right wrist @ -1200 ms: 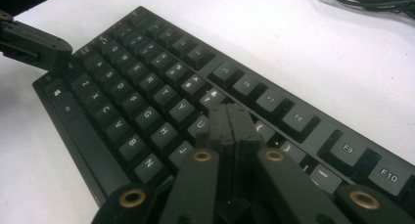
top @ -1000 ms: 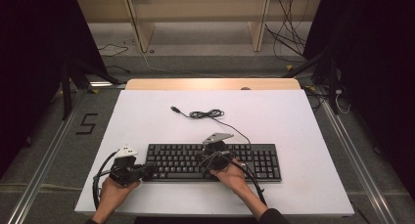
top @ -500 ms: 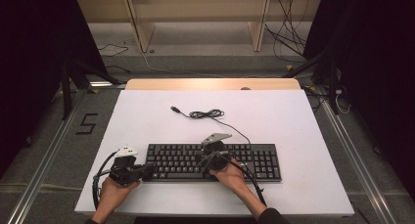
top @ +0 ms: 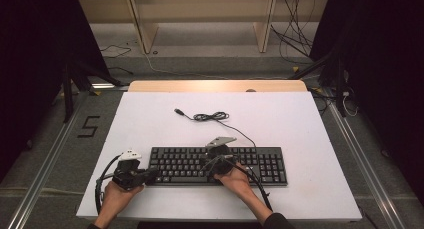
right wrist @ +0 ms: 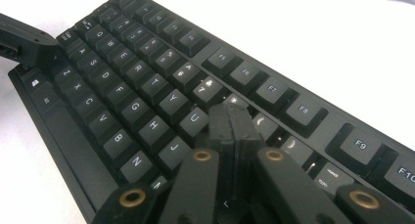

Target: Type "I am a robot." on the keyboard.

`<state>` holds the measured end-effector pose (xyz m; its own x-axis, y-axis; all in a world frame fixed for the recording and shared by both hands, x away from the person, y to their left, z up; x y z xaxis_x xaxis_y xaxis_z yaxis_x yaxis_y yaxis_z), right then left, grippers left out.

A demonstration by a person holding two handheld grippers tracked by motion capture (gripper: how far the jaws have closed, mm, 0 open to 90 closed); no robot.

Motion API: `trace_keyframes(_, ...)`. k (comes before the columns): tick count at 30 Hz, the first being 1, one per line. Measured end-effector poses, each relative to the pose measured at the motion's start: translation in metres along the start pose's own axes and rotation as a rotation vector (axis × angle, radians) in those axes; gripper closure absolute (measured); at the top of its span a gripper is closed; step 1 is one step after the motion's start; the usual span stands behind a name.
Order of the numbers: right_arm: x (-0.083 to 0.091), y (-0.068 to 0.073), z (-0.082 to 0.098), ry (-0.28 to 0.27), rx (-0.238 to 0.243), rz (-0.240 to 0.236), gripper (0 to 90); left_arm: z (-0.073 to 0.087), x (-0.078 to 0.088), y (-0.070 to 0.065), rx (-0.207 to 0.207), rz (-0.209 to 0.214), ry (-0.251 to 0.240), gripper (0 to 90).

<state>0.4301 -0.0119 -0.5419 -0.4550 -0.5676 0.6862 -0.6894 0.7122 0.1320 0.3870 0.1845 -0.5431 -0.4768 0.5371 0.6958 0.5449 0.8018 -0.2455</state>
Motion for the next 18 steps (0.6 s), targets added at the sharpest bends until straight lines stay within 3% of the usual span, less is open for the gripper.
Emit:
trace_keyframes(8, 0.005, -0.001, -0.004, -0.031, -0.041, -0.028, 85.3, -0.008, 0.005, -0.007, -0.017, 0.013, -0.060, 85.2)
trace_keyframes(13, 0.016, 0.000, -0.011, -0.082, -0.051, -0.059, 76.6, -0.015, 0.010, -0.014, -0.022, 0.054, -0.124, 78.2)
trace_keyframes(18, 0.022, 0.003, -0.014, -0.103, -0.047, -0.081, 64.9, -0.019, 0.012, -0.020, -0.024, 0.080, -0.159, 69.7)
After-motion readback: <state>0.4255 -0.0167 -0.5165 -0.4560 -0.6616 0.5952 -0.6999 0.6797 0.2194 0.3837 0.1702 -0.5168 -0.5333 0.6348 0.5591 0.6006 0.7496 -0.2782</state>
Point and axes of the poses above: each handheld gripper's, and its own axes: x roughly backward along the jaws, z roughly out of its underside, y roughly to its left, the point moved 9 cm from there along -x, roughly forward along the jaws, and after that the axes turned 1 degree about z, right-handed, at the moved point
